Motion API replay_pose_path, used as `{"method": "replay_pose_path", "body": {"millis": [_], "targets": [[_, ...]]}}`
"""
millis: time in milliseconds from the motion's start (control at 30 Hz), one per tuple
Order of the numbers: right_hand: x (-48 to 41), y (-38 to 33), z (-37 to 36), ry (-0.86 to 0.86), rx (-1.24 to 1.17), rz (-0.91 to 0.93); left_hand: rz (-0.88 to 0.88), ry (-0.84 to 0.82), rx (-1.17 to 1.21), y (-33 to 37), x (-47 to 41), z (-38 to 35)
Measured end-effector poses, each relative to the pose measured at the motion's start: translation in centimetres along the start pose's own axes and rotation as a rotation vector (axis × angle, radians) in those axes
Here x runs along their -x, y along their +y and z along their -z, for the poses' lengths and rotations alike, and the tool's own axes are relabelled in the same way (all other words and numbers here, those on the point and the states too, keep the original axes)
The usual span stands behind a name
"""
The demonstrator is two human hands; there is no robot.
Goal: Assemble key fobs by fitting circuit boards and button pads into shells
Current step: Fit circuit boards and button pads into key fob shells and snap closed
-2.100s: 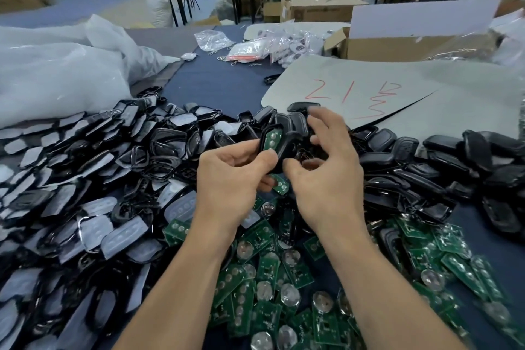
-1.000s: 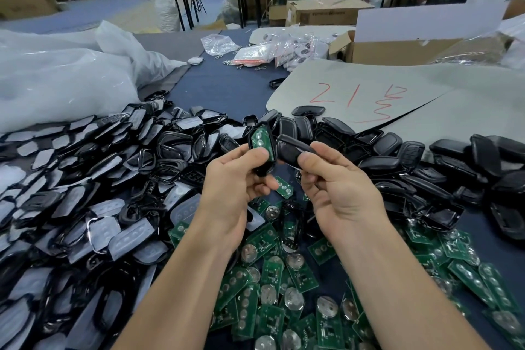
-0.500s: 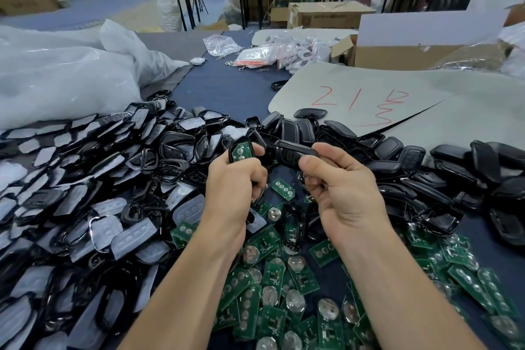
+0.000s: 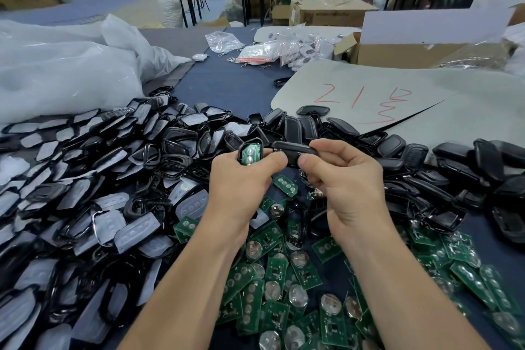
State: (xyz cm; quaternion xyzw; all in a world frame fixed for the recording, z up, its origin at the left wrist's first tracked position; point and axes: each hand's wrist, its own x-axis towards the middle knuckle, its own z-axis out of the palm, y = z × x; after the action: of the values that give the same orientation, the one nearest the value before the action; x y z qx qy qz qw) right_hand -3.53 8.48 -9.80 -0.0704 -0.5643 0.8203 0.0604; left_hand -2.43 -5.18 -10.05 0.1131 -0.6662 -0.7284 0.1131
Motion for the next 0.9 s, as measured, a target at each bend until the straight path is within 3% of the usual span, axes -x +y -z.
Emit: {"method": "replay_pose_path", "body": {"millis": [167, 300, 533, 900], "targets": [[0.2, 0.1, 0.3, 0.05, 0.497, 0.304, -0.008, 0.007, 0.03, 0.1, 0.1, -0.1], [1.2, 0.2, -0.1, -0.103, 0.719, 0.525, 0.002, 0.009, 0.063, 0.3, 0.1, 0.0], [0.9, 0.2, -0.1, -0.177, 0.577, 0.416, 0.058, -0.114, 0.147, 0.8, 0.1, 0.6], [0.3, 0.3, 0.5, -0.303, 0.309, 0.334, -0.111, -0.199, 0.079, 1.2, 0.2, 1.0]]}}
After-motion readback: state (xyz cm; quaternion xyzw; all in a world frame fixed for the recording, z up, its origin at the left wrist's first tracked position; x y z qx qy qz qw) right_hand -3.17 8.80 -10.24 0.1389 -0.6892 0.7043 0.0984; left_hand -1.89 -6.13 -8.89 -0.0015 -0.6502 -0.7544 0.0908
